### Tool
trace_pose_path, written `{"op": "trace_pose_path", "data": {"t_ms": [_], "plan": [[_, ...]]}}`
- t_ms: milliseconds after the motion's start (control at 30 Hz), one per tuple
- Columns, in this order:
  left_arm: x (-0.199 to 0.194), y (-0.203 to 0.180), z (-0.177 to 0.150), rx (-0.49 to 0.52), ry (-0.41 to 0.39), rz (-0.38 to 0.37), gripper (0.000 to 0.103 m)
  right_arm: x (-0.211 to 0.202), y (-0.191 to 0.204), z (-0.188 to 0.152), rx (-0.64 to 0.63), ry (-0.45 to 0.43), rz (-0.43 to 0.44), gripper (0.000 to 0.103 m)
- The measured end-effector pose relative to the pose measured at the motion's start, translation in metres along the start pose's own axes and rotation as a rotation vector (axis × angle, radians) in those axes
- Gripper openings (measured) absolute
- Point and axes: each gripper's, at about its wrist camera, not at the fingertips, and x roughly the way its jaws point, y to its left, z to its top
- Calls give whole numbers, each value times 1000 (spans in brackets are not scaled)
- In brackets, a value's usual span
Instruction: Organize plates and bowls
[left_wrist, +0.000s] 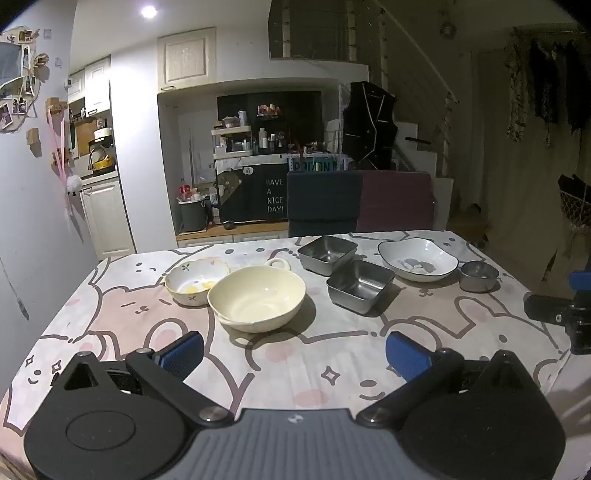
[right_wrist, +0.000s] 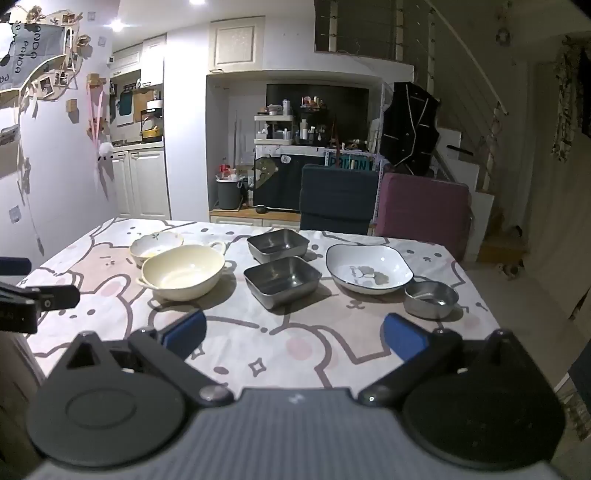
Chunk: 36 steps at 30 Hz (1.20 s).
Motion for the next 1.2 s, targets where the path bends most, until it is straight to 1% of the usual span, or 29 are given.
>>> {"op": "trace_pose_path", "data": {"t_ms": [567,1200], "plan": [[-1,-1,0,-6,4,-5,103,0,0,0,-4,-2,0,103],[3,-7,-8,-9,7,-8,103,0,0,0,-4,0,-1,103]]}}
